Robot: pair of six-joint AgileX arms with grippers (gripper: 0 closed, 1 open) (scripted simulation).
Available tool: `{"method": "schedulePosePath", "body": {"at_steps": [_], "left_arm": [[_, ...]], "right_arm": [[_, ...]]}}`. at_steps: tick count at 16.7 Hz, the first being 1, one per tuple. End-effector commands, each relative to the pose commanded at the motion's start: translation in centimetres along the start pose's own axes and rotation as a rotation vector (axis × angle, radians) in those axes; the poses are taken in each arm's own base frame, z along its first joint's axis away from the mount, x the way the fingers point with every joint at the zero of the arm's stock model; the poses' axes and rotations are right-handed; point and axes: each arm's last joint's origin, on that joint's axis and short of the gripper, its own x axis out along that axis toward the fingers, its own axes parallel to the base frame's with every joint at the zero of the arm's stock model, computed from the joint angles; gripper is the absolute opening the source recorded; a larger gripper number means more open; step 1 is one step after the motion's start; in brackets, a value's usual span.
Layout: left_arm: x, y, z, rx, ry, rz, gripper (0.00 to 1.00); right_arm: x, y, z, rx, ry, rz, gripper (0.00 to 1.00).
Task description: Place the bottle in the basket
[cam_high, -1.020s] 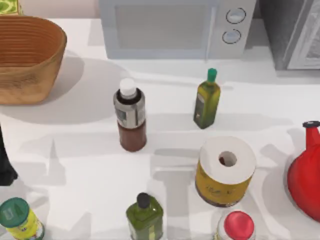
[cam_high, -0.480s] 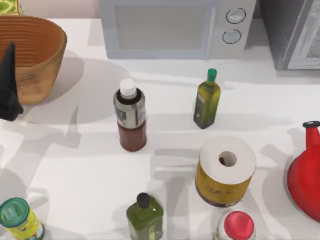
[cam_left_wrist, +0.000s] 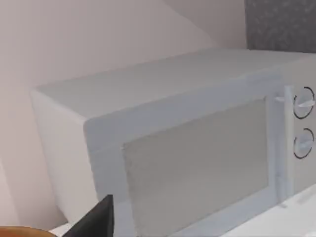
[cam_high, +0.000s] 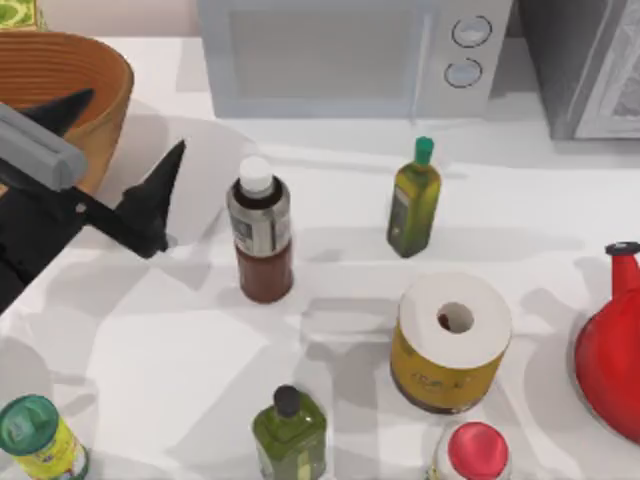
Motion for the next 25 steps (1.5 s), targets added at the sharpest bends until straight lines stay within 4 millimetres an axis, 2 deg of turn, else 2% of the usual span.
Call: {"method": "schedulePosePath", "body": {"at_steps": [4,7,13,16,20,25], "left_arm": [[0.3,-3.5,-4.9,-0.080,0.106,-0.154,1.00],[-0.4,-5.3,-6.6,-0.117,0.166,-0.220,1.00],[-0.4,-5.3,-6.7,-0.119,0.169,-0.221,1.00],[0.2,-5.1,-6.4,-0.120,0.168,-0.221,1.00],[2.2,-5.0,-6.0,-0.120,0.168,-0.223,1.00],[5.1,-6.1,-6.6,-0.119,0.167,-0.228,1.00]], "right_arm": [[0.0,0.0,0.0,0.000,0.000,0.000,1.00],[0.0,0.0,0.0,0.000,0.000,0.000,1.00],[0.0,0.0,0.0,0.000,0.000,0.000,1.00],[0.0,0.0,0.0,0.000,0.000,0.000,1.00],[0.0,0.0,0.0,0.000,0.000,0.000,1.00],[0.0,0.0,0.0,0.000,0.000,0.000,1.00]]}}
